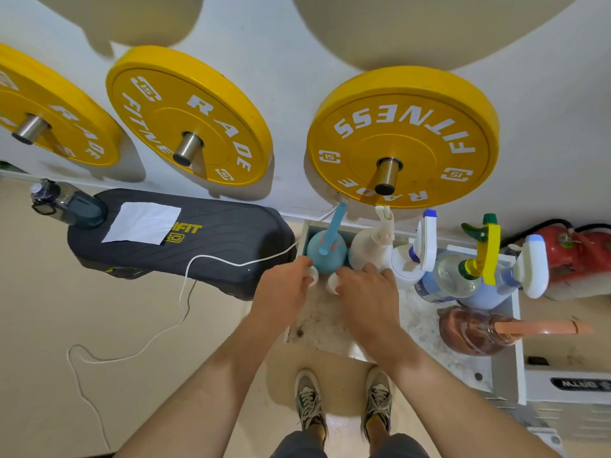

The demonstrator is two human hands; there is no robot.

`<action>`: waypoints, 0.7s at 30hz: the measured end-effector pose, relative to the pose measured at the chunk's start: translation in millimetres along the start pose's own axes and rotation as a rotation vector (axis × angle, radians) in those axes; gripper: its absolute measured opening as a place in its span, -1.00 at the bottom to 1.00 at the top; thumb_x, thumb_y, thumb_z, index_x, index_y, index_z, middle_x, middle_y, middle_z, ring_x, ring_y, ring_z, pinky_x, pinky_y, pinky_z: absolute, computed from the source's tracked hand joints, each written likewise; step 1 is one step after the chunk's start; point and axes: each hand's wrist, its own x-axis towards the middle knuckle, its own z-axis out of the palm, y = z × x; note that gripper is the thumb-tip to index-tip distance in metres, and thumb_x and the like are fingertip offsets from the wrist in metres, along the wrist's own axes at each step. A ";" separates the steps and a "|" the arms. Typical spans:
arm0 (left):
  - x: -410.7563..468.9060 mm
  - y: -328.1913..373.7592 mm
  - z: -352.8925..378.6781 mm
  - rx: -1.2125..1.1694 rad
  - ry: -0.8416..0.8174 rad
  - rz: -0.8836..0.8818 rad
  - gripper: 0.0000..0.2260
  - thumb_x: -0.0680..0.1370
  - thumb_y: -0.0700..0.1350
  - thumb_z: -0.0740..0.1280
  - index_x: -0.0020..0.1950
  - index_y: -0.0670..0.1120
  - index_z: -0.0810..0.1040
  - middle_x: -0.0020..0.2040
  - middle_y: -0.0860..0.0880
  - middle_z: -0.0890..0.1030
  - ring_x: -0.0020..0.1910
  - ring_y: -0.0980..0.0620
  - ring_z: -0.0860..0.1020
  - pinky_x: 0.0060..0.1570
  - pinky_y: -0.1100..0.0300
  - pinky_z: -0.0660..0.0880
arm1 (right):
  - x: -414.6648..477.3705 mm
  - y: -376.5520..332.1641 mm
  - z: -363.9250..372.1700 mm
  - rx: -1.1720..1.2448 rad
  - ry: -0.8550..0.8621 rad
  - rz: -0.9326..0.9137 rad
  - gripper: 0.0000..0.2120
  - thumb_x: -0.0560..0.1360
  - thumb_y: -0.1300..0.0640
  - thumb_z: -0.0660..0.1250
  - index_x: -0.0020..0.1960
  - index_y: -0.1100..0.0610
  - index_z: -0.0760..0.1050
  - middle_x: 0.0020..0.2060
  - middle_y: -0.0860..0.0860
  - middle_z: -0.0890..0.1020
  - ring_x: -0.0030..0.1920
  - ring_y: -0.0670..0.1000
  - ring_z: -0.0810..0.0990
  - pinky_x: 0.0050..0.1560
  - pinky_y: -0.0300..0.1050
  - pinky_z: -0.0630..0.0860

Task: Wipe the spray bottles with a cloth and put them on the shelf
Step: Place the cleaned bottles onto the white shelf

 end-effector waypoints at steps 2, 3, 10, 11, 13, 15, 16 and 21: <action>6.4 0.9 0.8 -0.026 0.001 0.017 -0.77 0.64 -0.10 0.27 0.28 -0.07 0.52 0.07 -0.11 0.67 0.05 -0.15 0.61 0.09 -0.01 0.50 | 3.8 -1.5 3.4 0.021 0.026 0.001 -0.64 0.05 0.33 0.62 -0.43 0.07 0.46 -0.57 -0.02 0.50 -0.46 0.08 0.49 -0.37 -0.13 0.33; 8.2 1.3 1.6 -0.036 0.002 0.022 -0.77 0.64 -0.09 0.27 0.28 -0.09 0.52 0.08 -0.12 0.67 0.05 -0.14 0.61 0.10 -0.01 0.51 | 4.8 -3.4 4.1 0.043 0.027 0.001 -0.62 0.04 0.33 0.63 -0.43 0.07 0.44 -0.57 -0.02 0.50 -0.48 0.07 0.47 -0.38 -0.15 0.28; 4.5 -5.1 9.1 -0.183 0.000 -0.042 -0.69 0.62 -0.06 0.31 0.36 -0.02 0.48 0.16 -0.04 0.64 0.10 -0.04 0.60 0.17 0.09 0.51 | 7.7 -9.3 9.9 0.130 0.101 -0.037 -0.60 0.02 0.30 0.67 -0.39 0.09 0.46 -0.57 -0.03 0.49 -0.54 -0.02 0.17 -0.46 -0.22 0.14; 3.4 -5.4 9.1 -0.200 -0.012 -0.060 -0.67 0.61 -0.05 0.32 0.38 -0.01 0.46 0.17 -0.03 0.63 0.11 -0.02 0.59 0.17 0.11 0.51 | 9.2 -9.3 11.2 0.134 0.110 -0.033 -0.60 0.02 0.31 0.66 -0.39 0.10 0.45 -0.57 -0.03 0.49 -0.52 -0.03 0.15 -0.45 -0.22 0.14; 0.1 -4.5 7.3 -0.239 -0.015 -0.080 -0.61 0.60 -0.04 0.33 0.43 0.01 0.41 0.22 -0.01 0.60 0.15 -0.01 0.57 0.19 0.11 0.51 | 11.1 -9.7 13.0 0.133 0.097 -0.020 -0.63 0.07 0.30 0.65 -0.35 0.11 0.47 -0.54 -0.01 0.52 -0.52 -0.01 0.19 -0.45 -0.20 0.16; -6.5 -1.2 3.5 -0.317 0.053 -0.077 -0.57 0.58 -0.07 0.34 0.45 0.02 0.37 0.28 0.05 0.54 0.19 0.02 0.55 0.19 0.09 0.50 | 9.9 -9.1 14.7 0.170 0.064 -0.018 -0.76 0.29 0.26 0.56 -0.13 0.12 0.56 -0.34 0.02 0.64 -0.45 0.05 0.44 -0.43 -0.14 0.26; -12.1 2.8 0.0 -0.364 0.116 -0.090 -0.55 0.57 -0.11 0.35 0.45 0.02 0.36 0.27 0.10 0.50 0.17 0.06 0.53 0.17 0.12 0.49 | 9.0 -8.5 12.4 0.207 0.027 -0.025 -0.76 0.43 0.22 0.46 0.08 0.11 0.57 -0.15 0.02 0.68 -0.27 0.08 0.58 -0.35 -0.11 0.37; -51.7 25.2 -4.8 -0.521 0.324 -0.135 -0.71 0.51 -0.30 0.33 0.14 0.01 0.58 0.01 0.10 0.59 -0.14 0.18 0.54 -0.08 0.35 0.47 | -23.1 20.8 -35.0 0.495 0.066 0.089 -0.80 0.56 0.15 0.34 0.18 0.06 0.59 -0.08 0.01 0.69 -0.07 0.05 0.63 -0.10 -0.03 0.53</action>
